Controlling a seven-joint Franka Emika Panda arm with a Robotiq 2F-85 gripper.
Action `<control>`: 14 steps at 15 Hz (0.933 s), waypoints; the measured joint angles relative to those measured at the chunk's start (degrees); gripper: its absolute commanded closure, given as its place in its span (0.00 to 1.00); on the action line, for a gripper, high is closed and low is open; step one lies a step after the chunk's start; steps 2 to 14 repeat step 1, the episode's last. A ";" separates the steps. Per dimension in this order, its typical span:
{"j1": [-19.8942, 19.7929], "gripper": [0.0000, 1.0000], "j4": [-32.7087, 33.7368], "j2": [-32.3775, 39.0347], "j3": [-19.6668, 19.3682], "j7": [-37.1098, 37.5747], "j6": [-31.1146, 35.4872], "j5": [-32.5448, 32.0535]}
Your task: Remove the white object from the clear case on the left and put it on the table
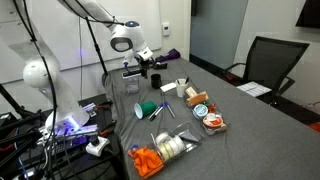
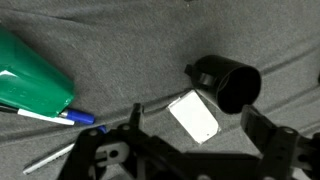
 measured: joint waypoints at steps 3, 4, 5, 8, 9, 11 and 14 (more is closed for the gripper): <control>-0.18 0.00 -0.50 -0.88 0.00 0.15 -0.56 -0.91; -0.18 0.00 -0.50 -0.88 0.00 0.15 -0.56 -0.91; -0.18 0.00 -0.50 -0.88 0.00 0.15 -0.56 -0.91; -0.18 0.00 -0.50 -0.88 0.00 0.15 -0.56 -0.91; -0.18 0.00 -0.50 -0.88 0.00 0.15 -0.56 -0.91; -0.18 0.00 -0.50 -0.88 0.00 0.15 -0.56 -0.91; -0.18 0.00 -0.50 -0.88 0.00 0.15 -0.56 -0.91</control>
